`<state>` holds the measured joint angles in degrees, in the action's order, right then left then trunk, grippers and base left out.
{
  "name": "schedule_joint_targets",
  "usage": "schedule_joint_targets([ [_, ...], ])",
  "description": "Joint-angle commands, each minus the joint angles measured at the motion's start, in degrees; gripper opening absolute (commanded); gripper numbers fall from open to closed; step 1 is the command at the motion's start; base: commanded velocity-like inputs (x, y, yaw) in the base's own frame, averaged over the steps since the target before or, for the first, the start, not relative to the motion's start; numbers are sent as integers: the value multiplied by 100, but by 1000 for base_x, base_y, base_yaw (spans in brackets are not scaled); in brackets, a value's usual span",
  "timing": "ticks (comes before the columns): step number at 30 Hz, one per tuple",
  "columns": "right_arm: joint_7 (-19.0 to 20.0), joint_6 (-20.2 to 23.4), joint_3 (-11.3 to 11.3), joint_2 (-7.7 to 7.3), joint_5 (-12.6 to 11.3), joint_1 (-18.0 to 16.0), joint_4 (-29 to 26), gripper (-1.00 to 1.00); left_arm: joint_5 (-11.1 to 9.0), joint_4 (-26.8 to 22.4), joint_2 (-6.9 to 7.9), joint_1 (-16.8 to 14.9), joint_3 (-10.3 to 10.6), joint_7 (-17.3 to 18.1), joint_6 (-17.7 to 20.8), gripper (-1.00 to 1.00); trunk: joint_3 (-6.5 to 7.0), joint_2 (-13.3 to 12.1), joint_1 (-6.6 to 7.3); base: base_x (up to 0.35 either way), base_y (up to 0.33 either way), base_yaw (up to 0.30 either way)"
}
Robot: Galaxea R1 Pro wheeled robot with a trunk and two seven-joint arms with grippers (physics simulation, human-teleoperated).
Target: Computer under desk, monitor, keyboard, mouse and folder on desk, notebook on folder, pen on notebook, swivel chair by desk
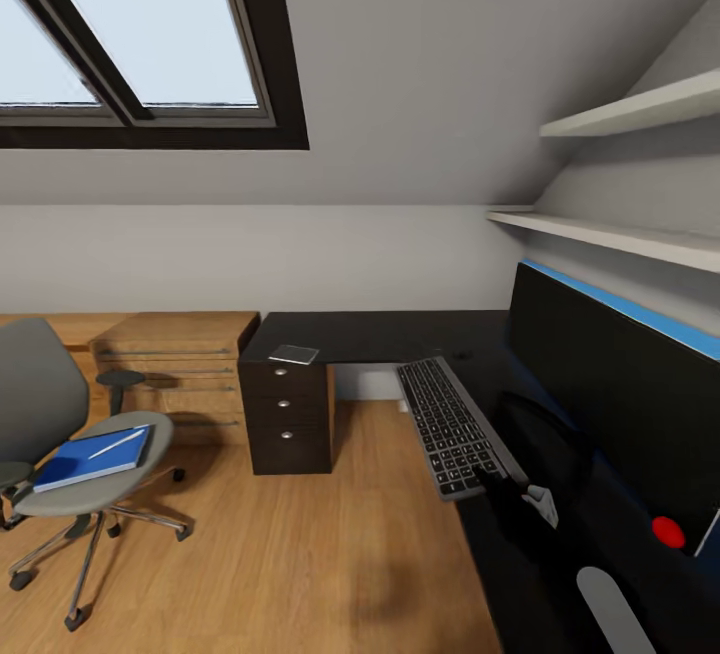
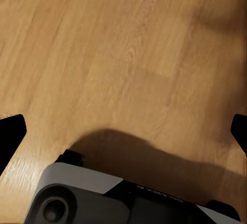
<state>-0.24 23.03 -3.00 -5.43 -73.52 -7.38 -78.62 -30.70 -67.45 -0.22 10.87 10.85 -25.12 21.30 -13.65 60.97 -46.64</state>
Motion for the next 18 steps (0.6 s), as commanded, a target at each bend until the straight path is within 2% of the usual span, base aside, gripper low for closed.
schedule_joint_targets([
  [1, -1, 27, -7, 2, -52, -2, 3, -100, -50, -14, 2, -1, 1, -45, 14, 100, -6, 5, -1, -1, -335, 0],
  [4, 6, 23, -10, 2, -49, -5, 18, -100, -50, -14, 4, 1, -4, -45, 14, 100, -6, 5, -1, 0, -122, 0],
  [13, 8, 14, -116, 5, -46, -1, 21, -100, -50, -14, 4, 0, -4, -45, 14, 100, -6, 5, -1, 0, -10, 0],
  [14, -4, -79, -127, 17, -10, -3, 60, -100, -50, -14, 6, -1, -4, -45, 14, 100, -6, 5, -1, 0, 0, 0],
  [16, -10, -915, -101, 28, -5, -8, 579, -100, -50, -14, 4, 2, -4, -45, 14, 100, -6, 5, -1, 0, 0, 0],
  [18, -16, -1051, -102, 26, -20, -9, 665, -100, -50, -14, 4, 1, -4, -45, 14, 100, -6, 5, -1, 0, 0, 0],
])
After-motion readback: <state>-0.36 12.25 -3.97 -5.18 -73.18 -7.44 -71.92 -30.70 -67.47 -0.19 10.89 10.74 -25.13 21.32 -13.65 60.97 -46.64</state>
